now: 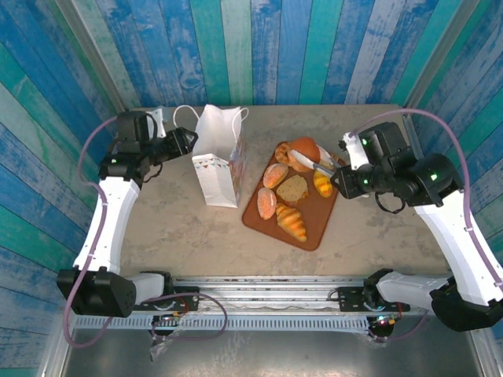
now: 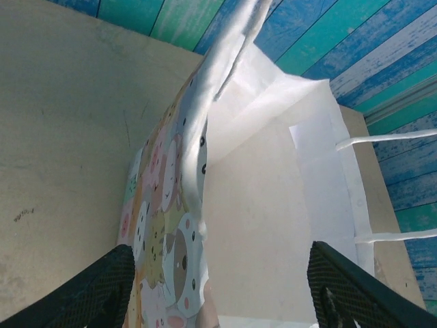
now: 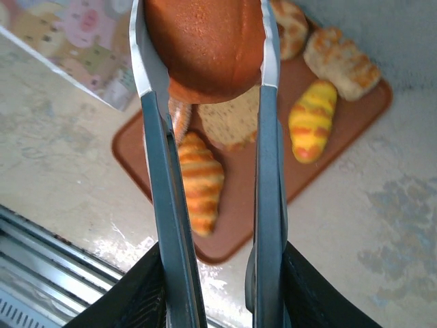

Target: Place the fake bread into the paper bag

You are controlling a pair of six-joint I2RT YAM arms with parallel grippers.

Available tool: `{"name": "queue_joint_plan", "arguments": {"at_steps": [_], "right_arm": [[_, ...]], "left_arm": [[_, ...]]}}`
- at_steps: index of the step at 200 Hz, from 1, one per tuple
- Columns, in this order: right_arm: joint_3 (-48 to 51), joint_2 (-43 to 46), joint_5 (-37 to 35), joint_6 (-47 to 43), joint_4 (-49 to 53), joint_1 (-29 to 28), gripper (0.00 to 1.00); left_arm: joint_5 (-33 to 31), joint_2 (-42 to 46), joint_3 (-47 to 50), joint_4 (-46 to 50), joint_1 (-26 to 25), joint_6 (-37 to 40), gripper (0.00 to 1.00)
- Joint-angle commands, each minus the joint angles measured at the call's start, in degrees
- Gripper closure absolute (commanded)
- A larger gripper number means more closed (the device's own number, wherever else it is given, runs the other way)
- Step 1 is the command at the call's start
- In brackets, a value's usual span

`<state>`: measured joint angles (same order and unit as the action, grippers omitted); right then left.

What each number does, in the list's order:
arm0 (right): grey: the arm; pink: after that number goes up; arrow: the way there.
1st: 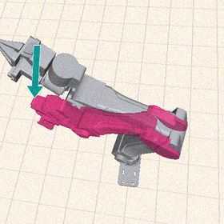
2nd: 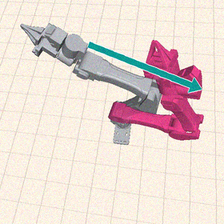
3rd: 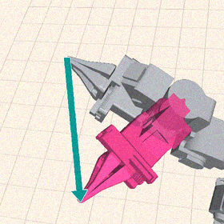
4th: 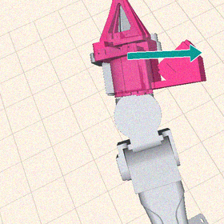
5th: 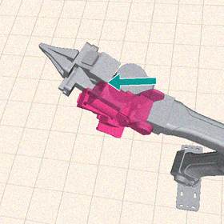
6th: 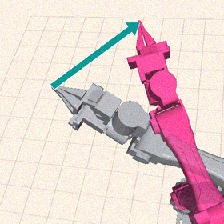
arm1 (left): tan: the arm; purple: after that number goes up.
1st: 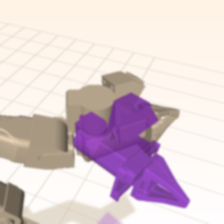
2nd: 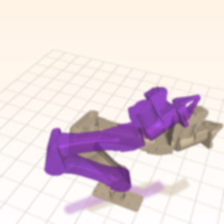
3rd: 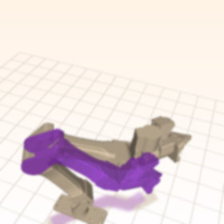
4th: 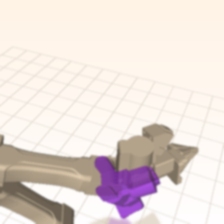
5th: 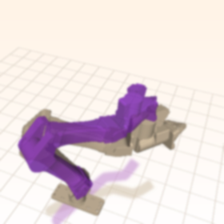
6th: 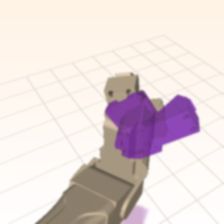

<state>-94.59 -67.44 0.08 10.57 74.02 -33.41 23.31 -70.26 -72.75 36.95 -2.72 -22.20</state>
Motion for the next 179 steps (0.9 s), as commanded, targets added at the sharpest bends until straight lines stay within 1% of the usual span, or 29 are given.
{"name": "queue_joint_plan", "arguments": {"at_steps": [1,40,79,113,132,146,179], "right_arm": [[-4.5,-1.4,-2.6,-0.3,-3.0,-5.6,0.61],[-13.3,-8.3,-1.9,-0.9,-3.6,-12.5,0.61],[-18.8,-14.4,-0.5,-2.5,-6.1,-17.3,0.61],[-22.8,-18.5,3.5,-3.0,-9.2,-18.9,0.61],[-23.6,-20.4,4.2,-3.0,-12.0,-19.1,0.61],[-24.5,-22.1,3.5,-2.6,-13.6,-19.1,0.61],[-28.7,-26.8,-1.7,-2.3,-14.1,-19.1,0.61]], "left_arm": [[1.3,0.8,-1.0,1.5,0.0,1.2,0.34],[3.4,-0.8,-0.7,-1.2,0.0,0.0,0.44],[3.8,-2.1,-0.9,-2.0,0.0,-0.3,0.49],[3.5,-3.7,-0.6,-1.9,0.0,-0.1,0.53],[3.9,-4.0,-0.2,-2.4,-0.1,-0.3,0.55],[4.2,-4.4,0.0,-2.8,0.0,-0.4,0.57],[4.2,-4.9,0.5,-3.2,0.0,-0.5,0.65]]}}
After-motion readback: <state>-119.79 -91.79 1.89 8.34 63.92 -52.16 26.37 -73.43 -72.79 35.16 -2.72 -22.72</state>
